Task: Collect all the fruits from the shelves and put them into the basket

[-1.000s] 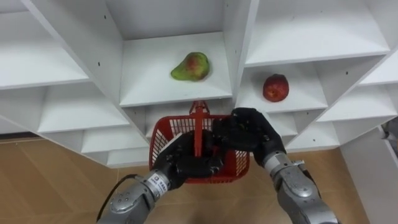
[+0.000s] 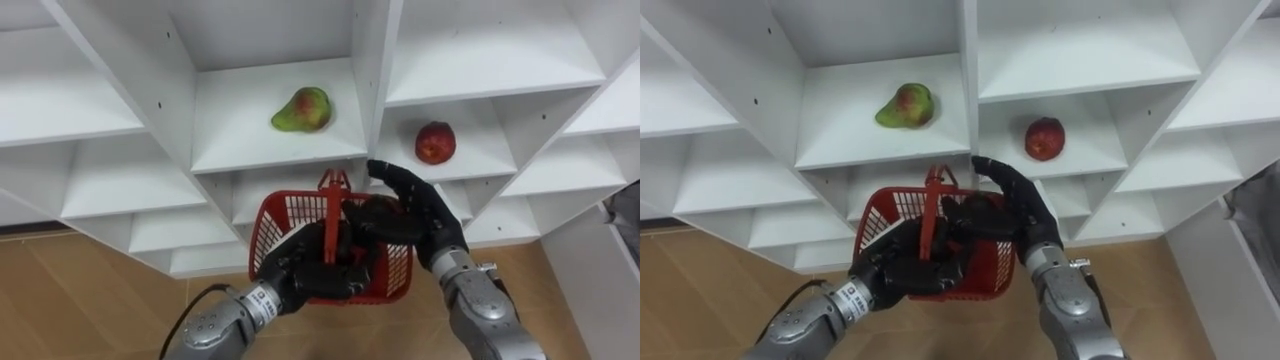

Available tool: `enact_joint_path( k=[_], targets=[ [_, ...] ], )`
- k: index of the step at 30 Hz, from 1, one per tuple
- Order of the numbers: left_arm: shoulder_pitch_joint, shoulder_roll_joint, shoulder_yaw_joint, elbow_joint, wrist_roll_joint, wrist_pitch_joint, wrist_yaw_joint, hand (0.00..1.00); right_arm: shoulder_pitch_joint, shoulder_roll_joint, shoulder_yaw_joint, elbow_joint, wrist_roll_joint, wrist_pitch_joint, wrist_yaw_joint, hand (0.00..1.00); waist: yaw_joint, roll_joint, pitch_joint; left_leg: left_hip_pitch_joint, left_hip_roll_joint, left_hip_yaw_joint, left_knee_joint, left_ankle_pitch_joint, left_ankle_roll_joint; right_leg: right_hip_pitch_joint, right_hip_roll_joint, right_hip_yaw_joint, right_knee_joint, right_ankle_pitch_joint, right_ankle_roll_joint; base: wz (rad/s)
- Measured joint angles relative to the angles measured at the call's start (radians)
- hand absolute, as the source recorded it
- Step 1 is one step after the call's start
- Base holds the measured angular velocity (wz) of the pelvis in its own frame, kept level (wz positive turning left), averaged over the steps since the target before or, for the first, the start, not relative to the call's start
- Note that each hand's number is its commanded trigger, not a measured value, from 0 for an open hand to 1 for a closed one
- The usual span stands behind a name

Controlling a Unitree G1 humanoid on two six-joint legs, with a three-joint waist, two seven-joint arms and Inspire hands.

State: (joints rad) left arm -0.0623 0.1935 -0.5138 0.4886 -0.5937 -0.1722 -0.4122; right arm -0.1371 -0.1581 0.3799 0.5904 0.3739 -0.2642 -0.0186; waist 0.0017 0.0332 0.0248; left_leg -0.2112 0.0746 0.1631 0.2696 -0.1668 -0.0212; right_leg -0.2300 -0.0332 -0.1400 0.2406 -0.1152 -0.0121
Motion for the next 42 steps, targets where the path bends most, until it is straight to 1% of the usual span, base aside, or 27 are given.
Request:
enact_joint_path(
  k=[7,16,18,25,29,32,34,36,39,42],
  targets=[
    [0.001,0.004,0.0,-0.001,0.001,0.002,-0.021,1.0,0.0,-0.015,-0.001,-0.002,-0.07,-0.003,-0.002,0.0,0.001,-0.002,0.0,-0.002,0.0,0.0,0.0,0.0,0.0,-0.002,0.0,0.0,-0.001,0.0,0.0,0.0],
    [0.0,0.005,0.002,-0.001,0.001,0.002,-0.028,1.0,0.0,-0.016,-0.001,-0.003,-0.076,-0.006,-0.004,0.0,0.003,-0.004,-0.0007,-0.003,0.0,0.0,0.0,0.0,0.0,-0.003,0.0,0.0,-0.001,0.0,0.0,0.0],
    [0.001,0.011,0.002,-0.001,0.009,0.002,-0.03,1.0,0.0,-0.017,-0.001,-0.003,-0.106,-0.01,-0.006,0.0,0.006,-0.004,-0.0007,-0.003,0.001,0.0,0.0,0.0,0.0,-0.003,0.001,0.0,-0.002,0.002,-0.001,0.0],
    [0.0,0.016,0.005,-0.001,0.025,0.002,-0.033,1.0,0.0,-0.019,0.0,-0.003,-0.13,-0.01,-0.006,0.0,0.01,-0.004,-0.0009,-0.003,0.001,0.001,0.0,0.0,0.0,-0.004,0.001,0.001,-0.001,0.003,-0.001,0.0],
    [0.0,0.018,0.011,-0.006,0.056,0.002,-0.038,1.0,0.001,-0.036,0.003,-0.017,-0.158,-0.009,-0.005,0.0,0.01,-0.005,-0.0016,-0.009,0.001,0.001,0.0,0.0,0.0,-0.012,0.0,0.001,0.003,0.003,-0.001,0.0],
    [0.0,0.021,0.012,-0.008,0.059,0.002,-0.04,1.0,0.001,-0.043,0.01,-0.024,-0.162,-0.009,-0.005,0.0,0.011,-0.006,-0.0018,-0.01,0.001,0.001,0.0,0.0,0.0,-0.015,0.0,0.0,0.004,0.004,-0.002,0.0],
    [0.0,0.022,0.012,-0.008,0.06,0.002,-0.042,1.0,0.001,-0.048,0.015,-0.027,-0.162,-0.009,-0.005,0.0,0.011,-0.008,-0.002,-0.01,0.001,0.001,0.0,0.0,0.0,-0.015,0.0,0.0,0.004,0.004,-0.001,0.0],
    [0.001,0.025,0.011,-0.008,0.066,0.002,-0.044,1.0,0.001,-0.056,0.024,-0.028,-0.162,-0.009,-0.005,0.0,0.011,-0.016,-0.0056,-0.01,0.001,0.001,0.001,0.0,0.0,-0.015,0.0,0.0,0.004,0.004,-0.002,0.0],
    [0.0,0.031,0.011,-0.008,0.074,0.002,-0.051,1.0,0.001,-0.064,0.029,-0.029,-0.162,-0.009,-0.005,0.0,0.008,-0.024,-0.0063,-0.01,0.001,0.001,0.0,0.0,0.0,-0.014,0.0,0.0,0.003,0.004,-0.001,0.0],
    [0.0,0.038,0.011,-0.008,0.075,0.001,-0.059,1.0,0.001,-0.068,0.032,-0.03,-0.162,-0.008,-0.003,0.0,0.008,-0.026,-0.0068,-0.01,0.001,0.001,0.001,0.0,0.0,-0.014,0.0,0.0,0.003,0.004,-0.001,0.0]
  ],
)
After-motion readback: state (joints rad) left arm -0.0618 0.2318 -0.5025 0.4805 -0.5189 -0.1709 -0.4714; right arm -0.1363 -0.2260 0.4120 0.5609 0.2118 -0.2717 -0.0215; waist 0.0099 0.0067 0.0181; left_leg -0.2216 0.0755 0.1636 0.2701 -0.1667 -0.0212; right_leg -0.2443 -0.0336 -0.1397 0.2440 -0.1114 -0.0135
